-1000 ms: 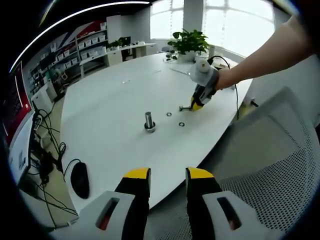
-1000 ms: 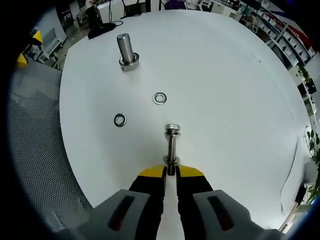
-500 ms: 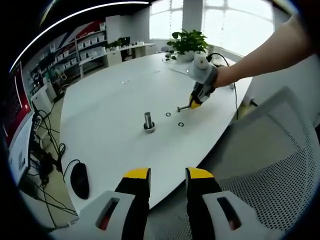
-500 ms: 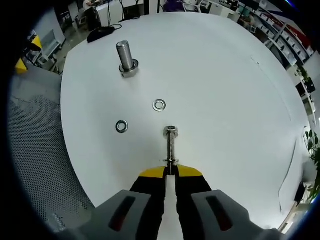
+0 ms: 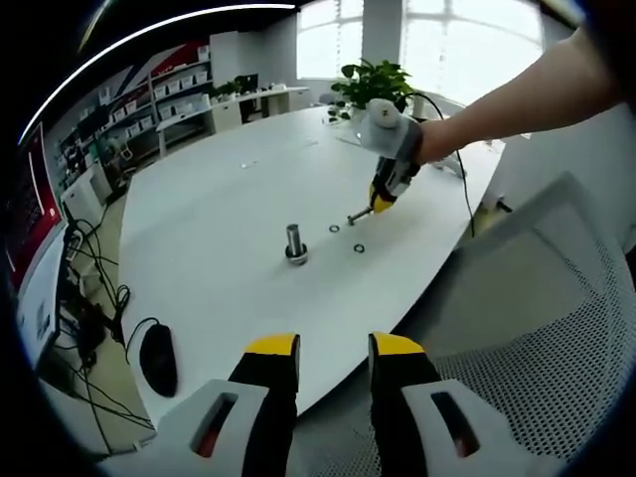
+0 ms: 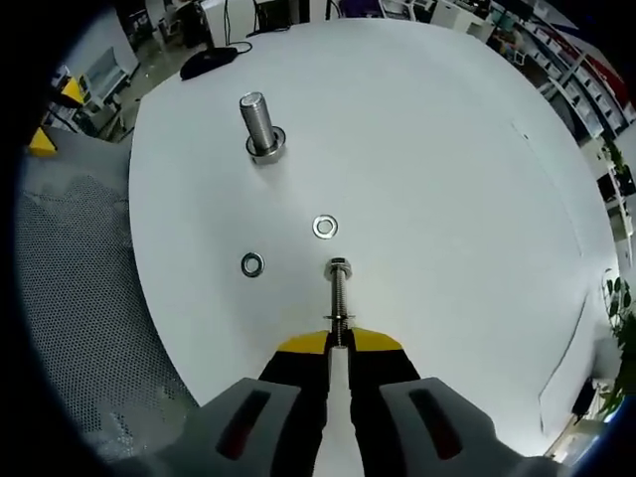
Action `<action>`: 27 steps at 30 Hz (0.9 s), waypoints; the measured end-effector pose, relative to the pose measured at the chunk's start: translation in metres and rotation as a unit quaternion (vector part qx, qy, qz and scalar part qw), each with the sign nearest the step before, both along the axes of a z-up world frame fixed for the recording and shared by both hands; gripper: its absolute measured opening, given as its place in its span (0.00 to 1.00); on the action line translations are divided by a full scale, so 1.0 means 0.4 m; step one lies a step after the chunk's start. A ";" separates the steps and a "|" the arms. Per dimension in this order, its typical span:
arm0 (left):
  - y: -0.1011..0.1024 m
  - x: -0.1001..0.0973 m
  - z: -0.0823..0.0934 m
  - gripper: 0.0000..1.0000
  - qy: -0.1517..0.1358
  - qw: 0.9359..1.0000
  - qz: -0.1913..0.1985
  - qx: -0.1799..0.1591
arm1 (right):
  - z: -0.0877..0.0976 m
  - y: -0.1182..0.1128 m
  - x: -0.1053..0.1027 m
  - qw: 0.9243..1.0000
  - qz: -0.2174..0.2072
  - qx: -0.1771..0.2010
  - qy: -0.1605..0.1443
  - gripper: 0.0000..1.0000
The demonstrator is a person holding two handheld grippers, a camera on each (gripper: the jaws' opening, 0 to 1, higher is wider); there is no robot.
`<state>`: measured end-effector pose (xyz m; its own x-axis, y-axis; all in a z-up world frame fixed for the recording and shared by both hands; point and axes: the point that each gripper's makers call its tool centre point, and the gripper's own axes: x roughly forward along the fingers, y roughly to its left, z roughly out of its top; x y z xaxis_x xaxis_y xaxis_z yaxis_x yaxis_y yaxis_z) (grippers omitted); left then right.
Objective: Place the washer onto the threaded stud by aligning its center hole with the stud, sliding it down to the base, and recovering from edge contact or off-axis alignment until the washer reaches the visible bottom stop.
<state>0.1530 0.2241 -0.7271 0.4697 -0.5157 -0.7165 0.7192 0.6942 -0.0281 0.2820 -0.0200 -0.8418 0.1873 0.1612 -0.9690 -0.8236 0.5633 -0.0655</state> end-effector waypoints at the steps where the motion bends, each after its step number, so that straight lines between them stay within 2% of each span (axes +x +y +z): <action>1: 0.000 0.000 0.000 0.26 0.000 1.000 0.000 0.000 | 0.001 0.000 0.001 1.000 0.000 -0.001 0.001 0.08; 27: 0.004 0.002 -0.004 0.25 0.001 1.000 0.003 0.006 | 0.031 0.005 0.008 0.998 -0.015 -0.043 0.046 0.08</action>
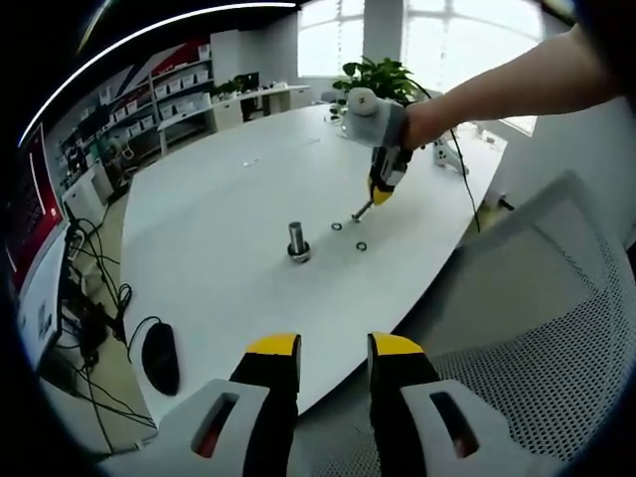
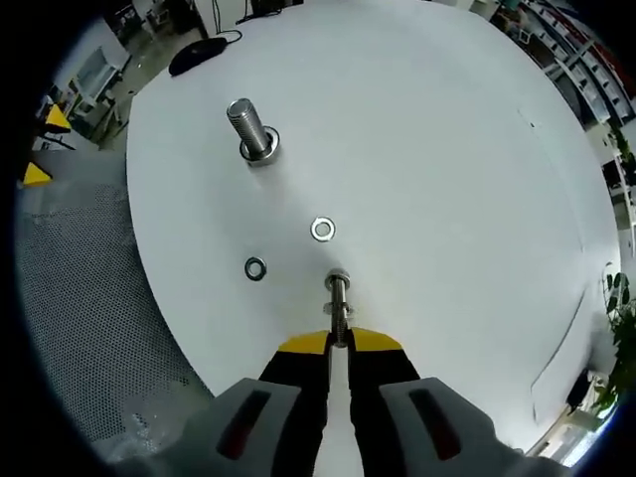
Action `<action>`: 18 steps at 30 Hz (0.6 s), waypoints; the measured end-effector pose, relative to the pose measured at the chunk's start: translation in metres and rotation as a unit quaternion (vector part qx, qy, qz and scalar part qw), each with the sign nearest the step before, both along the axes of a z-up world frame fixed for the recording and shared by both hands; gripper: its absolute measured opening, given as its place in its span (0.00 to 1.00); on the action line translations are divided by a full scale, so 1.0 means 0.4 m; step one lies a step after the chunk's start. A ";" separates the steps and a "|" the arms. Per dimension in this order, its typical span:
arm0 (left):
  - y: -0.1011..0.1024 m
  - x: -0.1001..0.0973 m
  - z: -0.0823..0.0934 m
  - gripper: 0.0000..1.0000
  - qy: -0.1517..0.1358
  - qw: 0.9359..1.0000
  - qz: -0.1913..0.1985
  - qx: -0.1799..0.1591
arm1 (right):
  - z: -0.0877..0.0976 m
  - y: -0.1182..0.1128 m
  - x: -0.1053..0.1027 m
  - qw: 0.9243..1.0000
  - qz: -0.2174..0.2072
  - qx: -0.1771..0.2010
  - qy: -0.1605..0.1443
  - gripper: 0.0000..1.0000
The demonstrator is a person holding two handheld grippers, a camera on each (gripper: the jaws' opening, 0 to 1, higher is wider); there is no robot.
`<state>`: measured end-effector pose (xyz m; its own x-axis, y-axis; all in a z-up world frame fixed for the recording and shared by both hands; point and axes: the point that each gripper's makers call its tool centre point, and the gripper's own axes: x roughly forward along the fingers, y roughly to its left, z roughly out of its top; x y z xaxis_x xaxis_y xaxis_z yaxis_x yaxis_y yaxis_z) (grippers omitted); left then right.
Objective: Place the washer onto the threaded stud by aligning its center hole with the stud, sliding it down to the base, and recovering from edge contact or off-axis alignment until the washer reaches the visible bottom stop.
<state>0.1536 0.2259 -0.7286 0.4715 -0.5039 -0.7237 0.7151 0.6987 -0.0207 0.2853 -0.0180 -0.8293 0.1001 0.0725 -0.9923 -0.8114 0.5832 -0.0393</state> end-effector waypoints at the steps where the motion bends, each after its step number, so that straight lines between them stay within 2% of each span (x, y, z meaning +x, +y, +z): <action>1: 0.000 0.000 0.000 0.25 0.000 1.000 -0.001 0.001 | 0.000 0.000 0.001 1.000 0.001 -0.001 0.001 0.08; 18: 0.002 -0.001 -0.002 0.24 0.000 1.000 -0.001 0.005 | 0.014 0.021 0.025 0.998 0.017 -0.040 0.036 0.08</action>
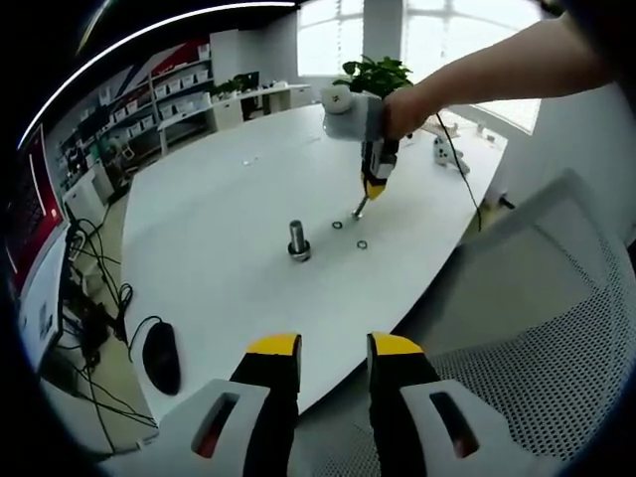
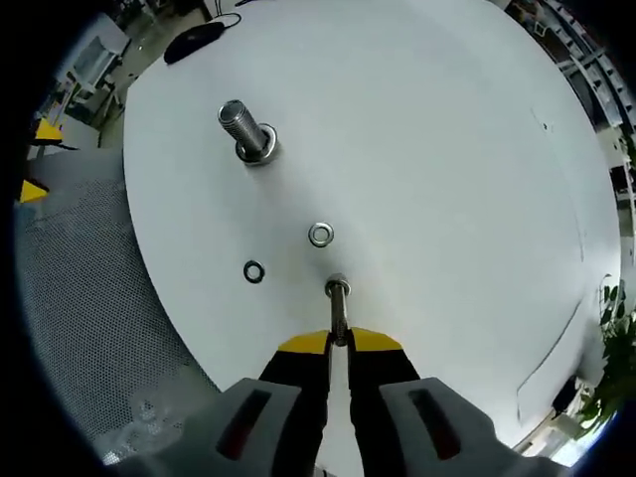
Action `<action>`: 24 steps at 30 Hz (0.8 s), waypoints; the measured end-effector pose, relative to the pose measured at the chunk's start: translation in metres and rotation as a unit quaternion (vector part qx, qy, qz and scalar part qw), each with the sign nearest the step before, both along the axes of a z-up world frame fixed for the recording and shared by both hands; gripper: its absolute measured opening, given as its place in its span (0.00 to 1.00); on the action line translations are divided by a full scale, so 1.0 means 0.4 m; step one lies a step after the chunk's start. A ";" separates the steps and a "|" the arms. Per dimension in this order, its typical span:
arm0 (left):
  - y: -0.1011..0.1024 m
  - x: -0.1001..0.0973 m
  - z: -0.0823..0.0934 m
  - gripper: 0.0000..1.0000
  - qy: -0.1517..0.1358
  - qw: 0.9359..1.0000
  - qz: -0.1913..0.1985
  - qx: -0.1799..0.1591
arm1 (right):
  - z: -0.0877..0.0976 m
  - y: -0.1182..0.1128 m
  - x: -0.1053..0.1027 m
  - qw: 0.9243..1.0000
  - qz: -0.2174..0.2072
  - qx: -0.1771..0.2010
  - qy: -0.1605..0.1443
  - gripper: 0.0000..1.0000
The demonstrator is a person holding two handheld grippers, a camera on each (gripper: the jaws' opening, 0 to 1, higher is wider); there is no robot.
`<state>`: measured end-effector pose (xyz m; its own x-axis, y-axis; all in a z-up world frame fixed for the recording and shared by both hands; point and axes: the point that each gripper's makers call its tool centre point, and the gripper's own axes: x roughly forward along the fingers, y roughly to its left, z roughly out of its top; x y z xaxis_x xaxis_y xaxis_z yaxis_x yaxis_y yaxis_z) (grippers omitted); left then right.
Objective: Place the washer onto the threaded stud by aligning its center hole with the stud, sliding it down to the base, and recovering from edge contact or off-axis alignment until the washer reaches the visible bottom stop.
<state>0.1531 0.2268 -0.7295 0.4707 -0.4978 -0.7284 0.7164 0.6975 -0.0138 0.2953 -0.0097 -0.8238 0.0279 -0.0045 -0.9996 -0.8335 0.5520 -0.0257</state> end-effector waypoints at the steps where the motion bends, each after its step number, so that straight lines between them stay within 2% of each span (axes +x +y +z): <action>1: 0.000 0.000 -0.001 0.24 0.000 1.000 0.000 0.001 | 0.003 0.003 0.004 1.000 0.002 -0.003 0.000 0.08; 12: 0.001 0.000 -0.001 0.24 0.000 1.000 0.001 0.001 | -0.007 0.012 0.011 0.999 0.007 -0.026 0.032 0.08; 24: 0.002 0.000 -0.003 0.24 0.002 1.000 0.001 0.003 | -0.006 0.018 0.025 0.999 0.014 -0.029 0.038 0.08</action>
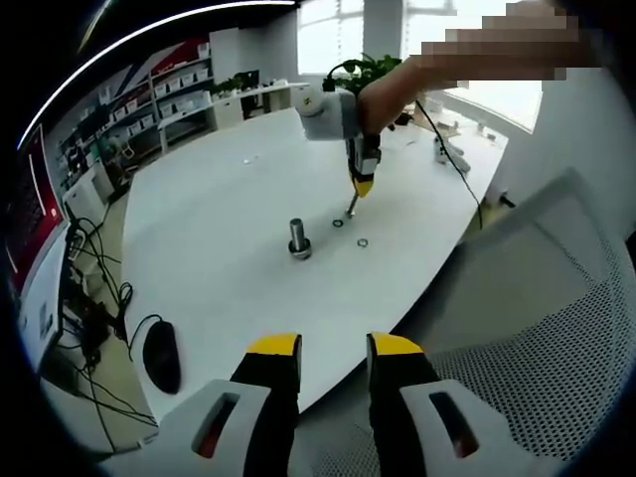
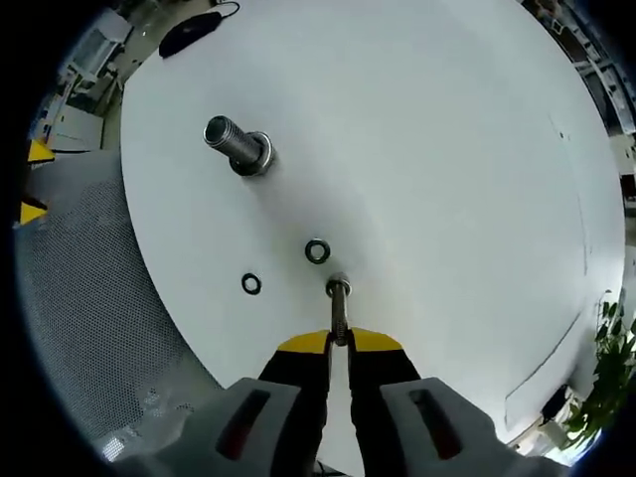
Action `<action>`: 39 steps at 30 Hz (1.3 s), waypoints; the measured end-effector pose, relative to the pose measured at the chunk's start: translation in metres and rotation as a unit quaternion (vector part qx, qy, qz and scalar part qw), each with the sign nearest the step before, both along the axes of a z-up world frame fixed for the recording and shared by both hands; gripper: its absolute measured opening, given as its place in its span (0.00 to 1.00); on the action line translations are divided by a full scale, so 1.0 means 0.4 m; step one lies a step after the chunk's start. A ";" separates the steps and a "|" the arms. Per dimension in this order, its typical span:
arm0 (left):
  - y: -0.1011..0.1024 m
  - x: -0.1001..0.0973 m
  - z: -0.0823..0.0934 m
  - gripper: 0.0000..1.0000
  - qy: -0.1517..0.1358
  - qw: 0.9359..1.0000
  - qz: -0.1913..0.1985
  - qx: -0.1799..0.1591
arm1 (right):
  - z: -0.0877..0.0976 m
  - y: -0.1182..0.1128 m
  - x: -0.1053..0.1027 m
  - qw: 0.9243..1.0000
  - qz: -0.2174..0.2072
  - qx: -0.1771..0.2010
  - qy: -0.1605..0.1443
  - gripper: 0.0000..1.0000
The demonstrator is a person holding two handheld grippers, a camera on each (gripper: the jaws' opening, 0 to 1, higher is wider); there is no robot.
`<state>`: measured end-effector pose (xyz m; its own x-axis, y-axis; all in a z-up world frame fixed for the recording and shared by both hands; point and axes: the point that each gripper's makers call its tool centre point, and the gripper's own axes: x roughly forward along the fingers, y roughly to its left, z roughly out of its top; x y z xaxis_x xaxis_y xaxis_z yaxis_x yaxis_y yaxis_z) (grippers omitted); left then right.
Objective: Place the washer onto the threaded stud by aligning its center hole with the stud, sliding it down to the base, and recovering from edge contact or off-axis alignment until the washer reaches the visible bottom stop.
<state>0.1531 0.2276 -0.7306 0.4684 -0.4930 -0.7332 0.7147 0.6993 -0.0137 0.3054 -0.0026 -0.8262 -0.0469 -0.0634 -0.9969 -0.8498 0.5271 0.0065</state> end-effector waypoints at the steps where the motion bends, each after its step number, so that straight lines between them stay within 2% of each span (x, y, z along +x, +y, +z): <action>1: 0.000 0.000 0.000 0.24 0.000 1.000 0.000 0.000 | 0.000 0.001 0.001 1.000 0.002 -0.001 0.001 0.08; 10: 0.001 0.000 -0.002 0.24 0.002 1.000 0.000 0.001 | 0.004 0.007 0.004 1.000 -0.002 -0.012 0.019 0.09; 33: 0.000 -0.002 -0.003 0.24 0.004 1.000 -0.001 0.001 | 0.002 0.016 0.028 1.000 0.004 -0.008 0.015 0.10; 35: 0.000 -0.002 -0.004 0.24 0.004 1.000 -0.001 0.002 | 0.006 0.027 0.028 1.000 -0.009 0.011 0.008 0.11; 39: 0.000 -0.002 -0.004 0.24 0.004 1.000 -0.002 0.002 | 0.010 0.018 0.027 1.000 -0.003 0.009 0.001 0.12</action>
<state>0.1523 0.2275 -0.7322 0.4598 -0.4927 -0.7388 0.7180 0.6959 -0.0172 0.3160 0.0045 -0.8224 -0.0485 -0.0443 -0.9978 -0.8461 0.5327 0.0175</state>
